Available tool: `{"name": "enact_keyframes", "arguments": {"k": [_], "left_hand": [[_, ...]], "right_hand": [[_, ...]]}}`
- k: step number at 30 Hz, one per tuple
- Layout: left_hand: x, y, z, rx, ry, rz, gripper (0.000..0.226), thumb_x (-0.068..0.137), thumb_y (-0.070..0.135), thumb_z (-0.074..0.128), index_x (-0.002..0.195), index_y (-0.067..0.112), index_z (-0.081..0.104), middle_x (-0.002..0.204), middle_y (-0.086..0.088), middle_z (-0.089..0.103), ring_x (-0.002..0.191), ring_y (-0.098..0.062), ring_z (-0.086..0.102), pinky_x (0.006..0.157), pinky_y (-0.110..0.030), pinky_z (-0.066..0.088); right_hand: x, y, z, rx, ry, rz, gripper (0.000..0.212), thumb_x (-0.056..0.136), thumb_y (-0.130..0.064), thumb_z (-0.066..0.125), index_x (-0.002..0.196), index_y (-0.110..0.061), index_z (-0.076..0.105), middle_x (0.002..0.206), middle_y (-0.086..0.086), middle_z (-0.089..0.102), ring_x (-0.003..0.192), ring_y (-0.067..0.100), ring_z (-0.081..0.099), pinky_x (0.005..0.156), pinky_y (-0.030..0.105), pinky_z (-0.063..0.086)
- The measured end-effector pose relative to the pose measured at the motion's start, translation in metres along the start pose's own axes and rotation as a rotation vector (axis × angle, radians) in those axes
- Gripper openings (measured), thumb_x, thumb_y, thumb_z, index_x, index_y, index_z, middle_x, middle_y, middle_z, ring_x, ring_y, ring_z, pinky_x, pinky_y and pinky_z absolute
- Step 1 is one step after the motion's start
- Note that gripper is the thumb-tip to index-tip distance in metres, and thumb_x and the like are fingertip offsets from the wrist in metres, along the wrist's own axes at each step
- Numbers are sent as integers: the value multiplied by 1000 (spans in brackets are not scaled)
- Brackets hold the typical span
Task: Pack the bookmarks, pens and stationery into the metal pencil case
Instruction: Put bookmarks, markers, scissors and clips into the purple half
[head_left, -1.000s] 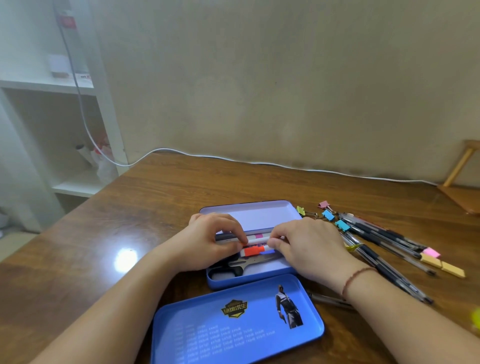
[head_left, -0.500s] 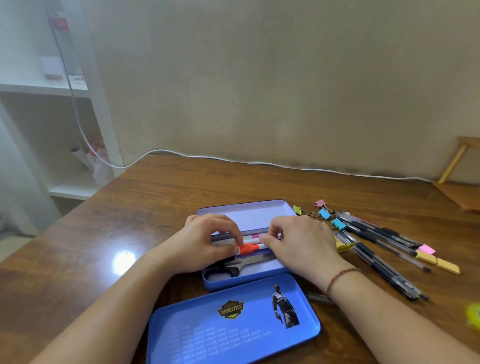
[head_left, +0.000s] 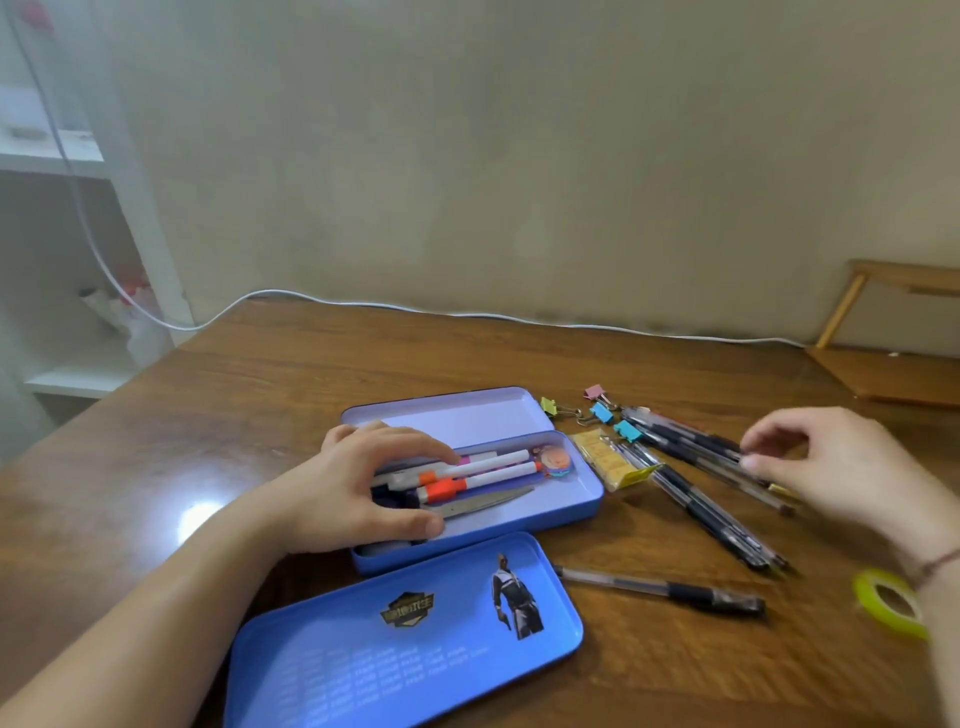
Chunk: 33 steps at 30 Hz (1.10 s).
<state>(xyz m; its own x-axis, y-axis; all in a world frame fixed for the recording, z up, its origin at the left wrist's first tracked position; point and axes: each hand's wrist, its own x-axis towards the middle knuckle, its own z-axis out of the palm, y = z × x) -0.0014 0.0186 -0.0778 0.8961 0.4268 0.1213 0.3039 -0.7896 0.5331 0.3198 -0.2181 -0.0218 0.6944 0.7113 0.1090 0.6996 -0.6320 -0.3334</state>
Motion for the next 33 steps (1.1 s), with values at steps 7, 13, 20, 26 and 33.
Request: {"name": "enact_keyframes", "arguments": {"k": [7, 13, 20, 26, 33], "left_hand": [[1, -2, 1, -16, 28, 9, 49, 74, 70, 65, 120, 58, 54, 125, 32, 57, 126, -4, 47, 112, -46, 34], [2, -8, 4, -51, 45, -13, 47, 77, 68, 63, 121, 52, 57, 125, 28, 61, 124, -9, 52, 109, -49, 38], [3, -7, 4, -91, 50, -44, 51, 72, 68, 66, 120, 53, 59, 122, 27, 62, 121, -8, 54, 108, -49, 39], [3, -7, 3, -109, 44, -67, 47, 75, 70, 61, 119, 55, 59, 121, 24, 62, 121, -11, 53, 107, -49, 40], [2, 3, -2, -35, -6, -23, 42, 74, 83, 42, 110, 69, 59, 125, 39, 48, 126, 8, 41, 113, -47, 29]], "right_hand": [[-10, -35, 32, 15, -162, -346, 41, 79, -40, 72, 115, -49, 56, 120, -28, 42, 120, 3, 37, 105, 38, 40], [-14, -37, 40, 41, -254, -428, 4, 83, -41, 68, 84, -44, 66, 113, -30, 52, 116, -2, 35, 104, 39, 39], [-16, -35, 24, 177, -254, -372, 26, 80, -66, 49, 92, -47, 64, 107, -28, 58, 111, -2, 45, 88, 32, 44], [44, -68, 54, -3, 90, -125, 25, 90, -45, 57, 104, -29, 71, 107, -5, 66, 96, 15, 57, 68, 29, 48], [73, -84, 83, -180, 146, 42, 21, 84, -45, 65, 90, -28, 76, 95, -4, 71, 93, 21, 59, 63, 29, 50]]}}
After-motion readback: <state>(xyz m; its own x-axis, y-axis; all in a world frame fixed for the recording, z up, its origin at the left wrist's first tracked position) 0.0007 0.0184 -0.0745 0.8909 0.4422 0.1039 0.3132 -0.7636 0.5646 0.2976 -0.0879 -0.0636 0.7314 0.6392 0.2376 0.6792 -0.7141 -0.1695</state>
